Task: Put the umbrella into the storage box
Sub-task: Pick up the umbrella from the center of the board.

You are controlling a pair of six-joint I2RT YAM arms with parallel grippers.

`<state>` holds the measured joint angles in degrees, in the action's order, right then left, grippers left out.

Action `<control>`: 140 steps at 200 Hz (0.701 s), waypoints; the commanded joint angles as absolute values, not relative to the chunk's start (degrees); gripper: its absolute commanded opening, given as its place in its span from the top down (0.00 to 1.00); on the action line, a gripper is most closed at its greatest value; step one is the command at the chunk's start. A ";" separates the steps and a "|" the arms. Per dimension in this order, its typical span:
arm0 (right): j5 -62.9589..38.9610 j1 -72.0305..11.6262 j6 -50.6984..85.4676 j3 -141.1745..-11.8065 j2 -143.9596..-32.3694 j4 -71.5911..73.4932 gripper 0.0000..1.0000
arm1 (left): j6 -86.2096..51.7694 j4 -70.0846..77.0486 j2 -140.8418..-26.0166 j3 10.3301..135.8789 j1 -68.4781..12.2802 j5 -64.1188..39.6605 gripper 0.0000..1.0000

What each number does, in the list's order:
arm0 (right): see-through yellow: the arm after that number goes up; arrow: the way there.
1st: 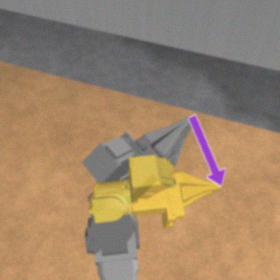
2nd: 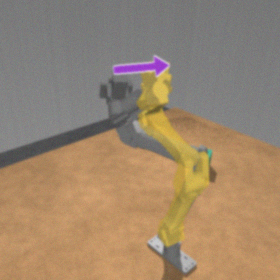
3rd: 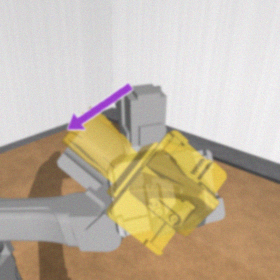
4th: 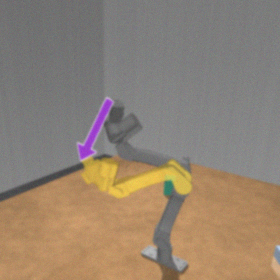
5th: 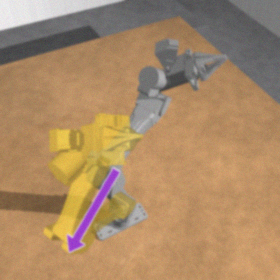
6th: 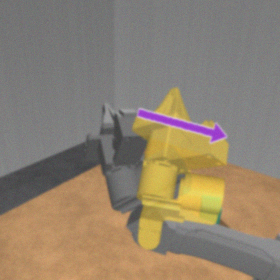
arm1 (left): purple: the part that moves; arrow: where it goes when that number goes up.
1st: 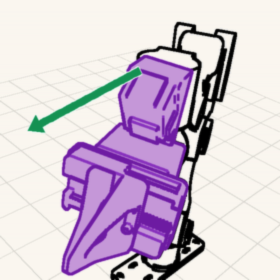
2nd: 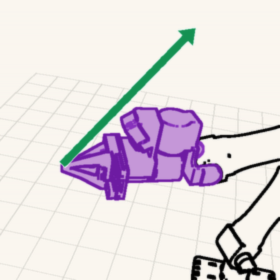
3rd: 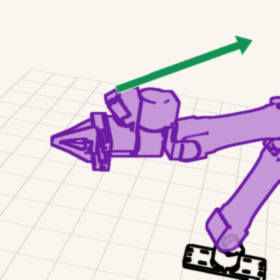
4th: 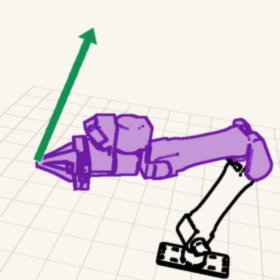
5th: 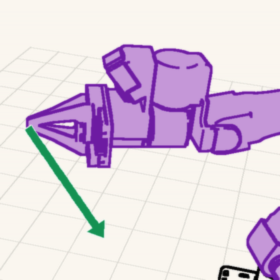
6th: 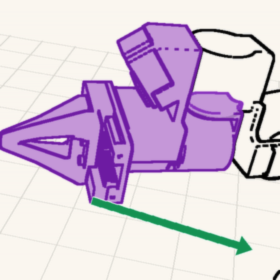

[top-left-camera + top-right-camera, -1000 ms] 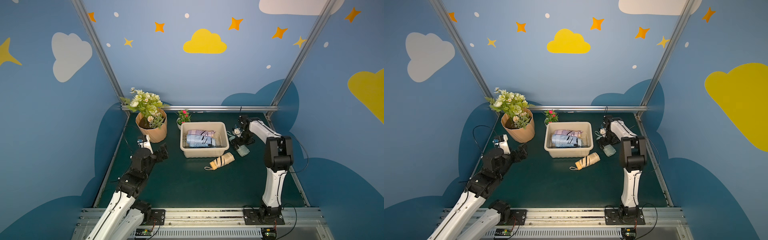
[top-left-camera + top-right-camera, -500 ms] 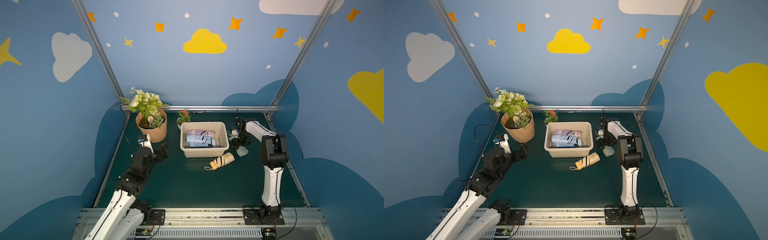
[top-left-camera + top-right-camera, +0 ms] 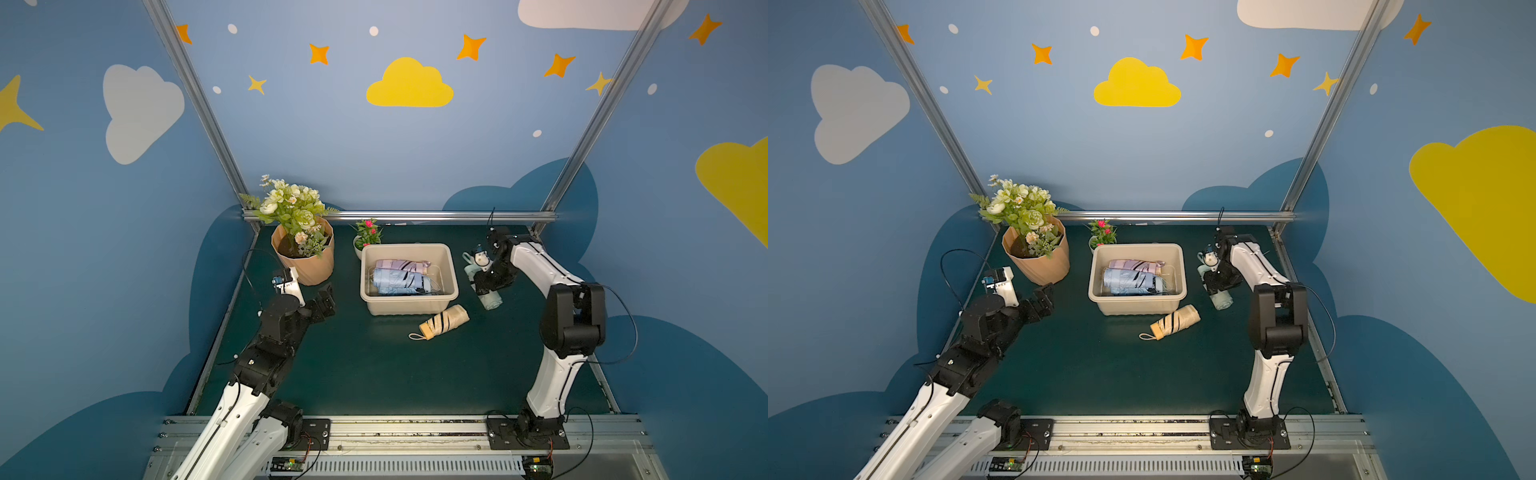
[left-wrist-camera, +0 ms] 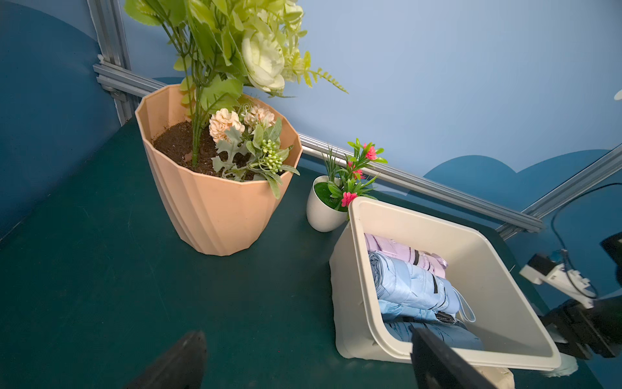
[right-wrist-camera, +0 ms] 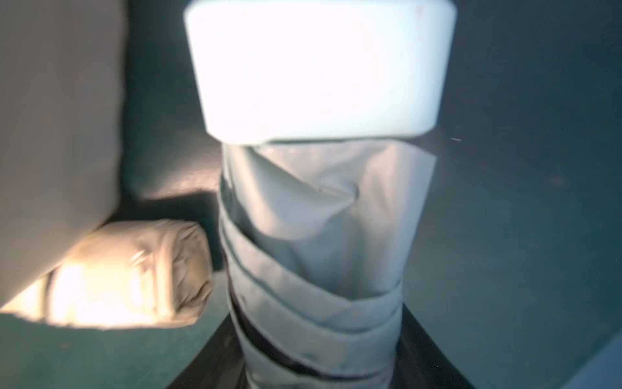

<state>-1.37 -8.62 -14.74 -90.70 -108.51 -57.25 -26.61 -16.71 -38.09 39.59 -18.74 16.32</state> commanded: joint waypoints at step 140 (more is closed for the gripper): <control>-12.45 -24.14 -40.66 -105.17 -95.93 -48.88 0.61 | -31.29 -23.11 -27.28 35.06 -18.53 18.49 0.00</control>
